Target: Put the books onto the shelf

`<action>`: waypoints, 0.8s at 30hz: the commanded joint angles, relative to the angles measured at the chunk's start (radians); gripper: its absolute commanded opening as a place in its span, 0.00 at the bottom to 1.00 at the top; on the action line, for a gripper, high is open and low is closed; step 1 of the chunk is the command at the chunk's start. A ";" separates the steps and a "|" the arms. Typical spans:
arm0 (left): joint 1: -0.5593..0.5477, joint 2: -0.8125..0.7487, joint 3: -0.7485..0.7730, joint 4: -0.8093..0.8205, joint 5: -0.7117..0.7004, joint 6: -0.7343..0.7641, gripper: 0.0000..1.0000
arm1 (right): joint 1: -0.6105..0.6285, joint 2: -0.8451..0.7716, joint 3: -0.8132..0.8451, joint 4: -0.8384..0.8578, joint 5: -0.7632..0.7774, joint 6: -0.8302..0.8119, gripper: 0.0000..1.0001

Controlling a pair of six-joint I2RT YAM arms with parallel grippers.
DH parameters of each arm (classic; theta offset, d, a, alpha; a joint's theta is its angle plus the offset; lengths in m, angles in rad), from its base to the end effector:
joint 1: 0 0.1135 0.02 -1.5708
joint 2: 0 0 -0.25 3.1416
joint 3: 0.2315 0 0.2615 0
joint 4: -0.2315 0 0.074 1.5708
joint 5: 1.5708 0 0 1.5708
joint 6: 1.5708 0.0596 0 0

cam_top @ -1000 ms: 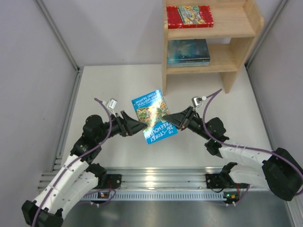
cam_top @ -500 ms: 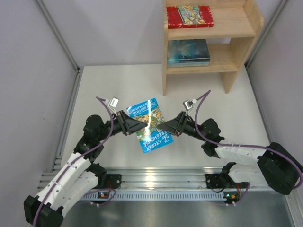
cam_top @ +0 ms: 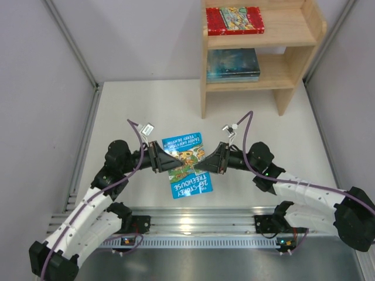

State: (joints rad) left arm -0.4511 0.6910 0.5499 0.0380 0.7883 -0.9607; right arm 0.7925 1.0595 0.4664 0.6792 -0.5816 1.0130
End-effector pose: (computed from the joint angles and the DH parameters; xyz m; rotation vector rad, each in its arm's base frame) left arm 0.1644 -0.1266 0.2845 0.2034 1.9474 -1.6528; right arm 0.1632 0.2121 0.2497 -0.3710 1.7836 1.8032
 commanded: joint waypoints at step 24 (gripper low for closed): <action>0.006 0.124 0.527 -0.297 -0.113 0.056 0.98 | -0.139 -0.063 0.703 -0.527 -0.011 -0.108 0.00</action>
State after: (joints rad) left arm -0.4461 0.8093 1.0119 -0.2207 0.7322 -0.8738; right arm 0.7166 1.0187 1.0283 0.2161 -0.6239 0.9302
